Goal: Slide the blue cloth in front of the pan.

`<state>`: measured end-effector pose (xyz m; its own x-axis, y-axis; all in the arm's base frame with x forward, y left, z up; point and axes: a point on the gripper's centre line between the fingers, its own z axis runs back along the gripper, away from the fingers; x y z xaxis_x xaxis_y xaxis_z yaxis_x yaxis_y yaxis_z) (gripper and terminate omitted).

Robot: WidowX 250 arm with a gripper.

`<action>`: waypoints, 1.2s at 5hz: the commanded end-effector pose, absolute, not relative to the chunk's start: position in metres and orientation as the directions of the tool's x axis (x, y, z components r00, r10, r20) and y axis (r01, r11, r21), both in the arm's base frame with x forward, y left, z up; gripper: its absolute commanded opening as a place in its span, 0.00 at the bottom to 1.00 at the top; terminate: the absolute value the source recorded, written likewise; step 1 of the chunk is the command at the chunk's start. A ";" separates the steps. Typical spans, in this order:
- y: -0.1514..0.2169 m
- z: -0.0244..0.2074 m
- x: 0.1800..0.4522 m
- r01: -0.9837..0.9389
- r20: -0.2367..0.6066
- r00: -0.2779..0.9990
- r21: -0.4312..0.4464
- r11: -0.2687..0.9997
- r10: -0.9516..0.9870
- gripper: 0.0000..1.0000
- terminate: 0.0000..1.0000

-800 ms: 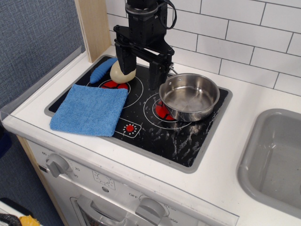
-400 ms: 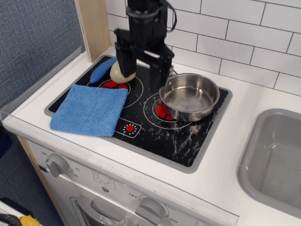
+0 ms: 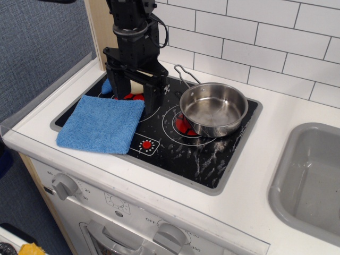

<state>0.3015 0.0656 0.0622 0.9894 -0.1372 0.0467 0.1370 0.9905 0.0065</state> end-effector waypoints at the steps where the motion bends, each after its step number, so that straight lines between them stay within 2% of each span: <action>1: 0.109 0.053 0.290 0.109 0.168 0.978 0.093 0.990 -0.124 1.00 0.00; 3: 0.134 0.039 0.294 0.051 0.142 0.988 0.105 0.993 -0.066 1.00 0.00; 4: 0.139 0.045 0.302 0.041 0.150 0.987 0.106 0.994 -0.057 1.00 0.00; 6: 0.131 0.017 0.306 0.048 0.096 0.994 0.067 0.997 -0.054 1.00 0.00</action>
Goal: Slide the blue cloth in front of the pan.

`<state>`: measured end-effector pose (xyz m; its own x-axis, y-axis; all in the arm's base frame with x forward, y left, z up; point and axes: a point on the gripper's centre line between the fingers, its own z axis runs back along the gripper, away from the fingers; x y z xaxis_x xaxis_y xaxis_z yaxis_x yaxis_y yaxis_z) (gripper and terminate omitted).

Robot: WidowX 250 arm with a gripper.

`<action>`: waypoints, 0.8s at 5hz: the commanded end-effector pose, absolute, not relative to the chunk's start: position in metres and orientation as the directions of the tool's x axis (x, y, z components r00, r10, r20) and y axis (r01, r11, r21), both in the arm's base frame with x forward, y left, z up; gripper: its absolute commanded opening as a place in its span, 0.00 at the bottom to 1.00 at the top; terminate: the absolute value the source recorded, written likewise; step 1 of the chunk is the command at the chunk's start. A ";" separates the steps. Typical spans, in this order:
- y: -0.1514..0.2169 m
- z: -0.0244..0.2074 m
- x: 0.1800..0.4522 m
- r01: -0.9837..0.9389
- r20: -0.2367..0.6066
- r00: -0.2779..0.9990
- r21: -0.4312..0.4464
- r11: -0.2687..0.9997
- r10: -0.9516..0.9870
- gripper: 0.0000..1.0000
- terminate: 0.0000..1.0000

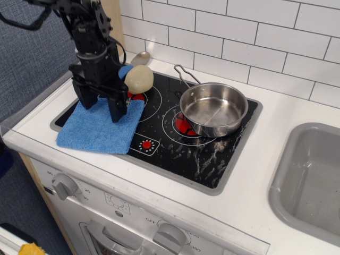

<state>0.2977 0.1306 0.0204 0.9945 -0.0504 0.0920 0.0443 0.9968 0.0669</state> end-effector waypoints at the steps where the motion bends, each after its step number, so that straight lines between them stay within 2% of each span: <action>1: 0.127 0.001 0.307 0.055 0.051 0.997 0.051 0.997 -0.058 1.00 0.00; 2: 0.119 -0.005 0.307 0.083 0.026 0.996 0.044 0.996 -0.084 1.00 0.00; 4: 0.068 0.003 0.311 0.177 0.015 0.984 0.016 0.984 -0.177 1.00 0.00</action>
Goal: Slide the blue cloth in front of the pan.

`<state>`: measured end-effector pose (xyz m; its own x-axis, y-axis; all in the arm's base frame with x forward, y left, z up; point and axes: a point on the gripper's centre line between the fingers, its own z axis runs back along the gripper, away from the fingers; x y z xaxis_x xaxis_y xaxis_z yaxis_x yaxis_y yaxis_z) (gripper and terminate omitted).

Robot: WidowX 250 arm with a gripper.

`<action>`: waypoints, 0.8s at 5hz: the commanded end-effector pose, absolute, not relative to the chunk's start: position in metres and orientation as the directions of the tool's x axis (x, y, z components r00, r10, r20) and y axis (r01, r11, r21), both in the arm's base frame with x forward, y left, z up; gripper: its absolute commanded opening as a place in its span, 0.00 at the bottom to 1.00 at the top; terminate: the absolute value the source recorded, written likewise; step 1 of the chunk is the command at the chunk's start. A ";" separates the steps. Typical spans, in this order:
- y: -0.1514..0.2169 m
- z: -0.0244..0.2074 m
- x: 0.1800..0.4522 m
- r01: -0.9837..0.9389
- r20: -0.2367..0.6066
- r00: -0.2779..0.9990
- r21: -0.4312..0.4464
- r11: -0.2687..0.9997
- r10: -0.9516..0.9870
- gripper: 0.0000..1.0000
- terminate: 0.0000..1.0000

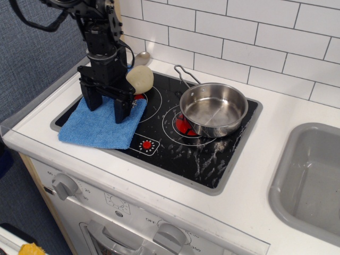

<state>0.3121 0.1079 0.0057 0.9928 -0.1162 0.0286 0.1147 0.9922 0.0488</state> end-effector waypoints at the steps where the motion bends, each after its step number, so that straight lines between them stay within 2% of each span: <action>1: 0.032 0.005 0.317 0.246 0.022 0.969 0.004 0.969 -0.246 1.00 0.00; 2: -0.015 0.008 0.320 0.339 0.047 0.940 -0.038 0.940 -0.337 1.00 0.00; 3: -0.052 0.010 0.313 0.389 0.023 0.921 -0.055 0.920 -0.388 1.00 0.00; 4: -0.067 0.014 0.308 0.391 -0.001 0.920 -0.044 0.920 -0.391 1.00 0.00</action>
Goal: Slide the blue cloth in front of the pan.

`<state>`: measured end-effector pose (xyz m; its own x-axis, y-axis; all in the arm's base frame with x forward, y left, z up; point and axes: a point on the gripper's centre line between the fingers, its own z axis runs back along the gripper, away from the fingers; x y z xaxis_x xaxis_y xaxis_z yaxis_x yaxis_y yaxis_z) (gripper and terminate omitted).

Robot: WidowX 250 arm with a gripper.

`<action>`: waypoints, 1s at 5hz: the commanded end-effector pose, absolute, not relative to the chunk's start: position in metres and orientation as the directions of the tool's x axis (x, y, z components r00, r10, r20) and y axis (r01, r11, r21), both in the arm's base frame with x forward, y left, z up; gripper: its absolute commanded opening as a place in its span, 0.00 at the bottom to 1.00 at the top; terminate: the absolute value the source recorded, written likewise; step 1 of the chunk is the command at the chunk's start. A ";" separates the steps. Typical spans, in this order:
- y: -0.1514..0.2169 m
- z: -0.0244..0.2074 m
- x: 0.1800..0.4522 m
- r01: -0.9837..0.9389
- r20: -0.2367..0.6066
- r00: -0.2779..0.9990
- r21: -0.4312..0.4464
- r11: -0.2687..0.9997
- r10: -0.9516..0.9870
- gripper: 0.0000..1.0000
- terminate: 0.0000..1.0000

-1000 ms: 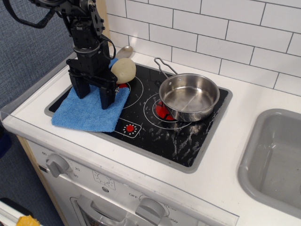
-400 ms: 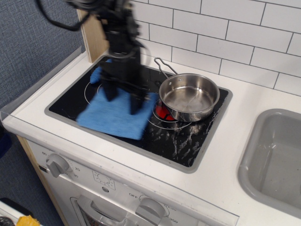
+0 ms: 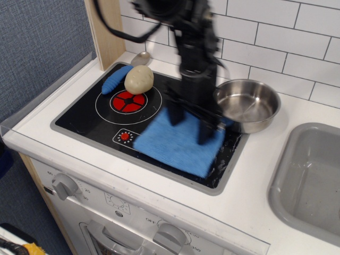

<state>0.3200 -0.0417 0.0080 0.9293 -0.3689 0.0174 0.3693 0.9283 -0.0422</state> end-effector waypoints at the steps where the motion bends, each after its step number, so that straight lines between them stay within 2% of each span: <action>1: -0.062 0.014 0.306 0.358 -0.014 0.933 -0.046 0.933 -0.359 1.00 0.00; 2: -0.056 0.015 0.306 0.338 -0.020 0.941 -0.045 0.940 -0.339 1.00 0.00; 3: -0.045 0.034 0.305 0.289 0.021 0.957 -0.015 0.957 -0.288 1.00 0.00; 4: -0.035 0.064 0.301 0.233 0.116 0.966 -0.004 0.972 -0.231 1.00 0.00; 5: -0.034 0.080 0.295 0.228 0.155 0.961 0.032 0.973 -0.230 1.00 0.00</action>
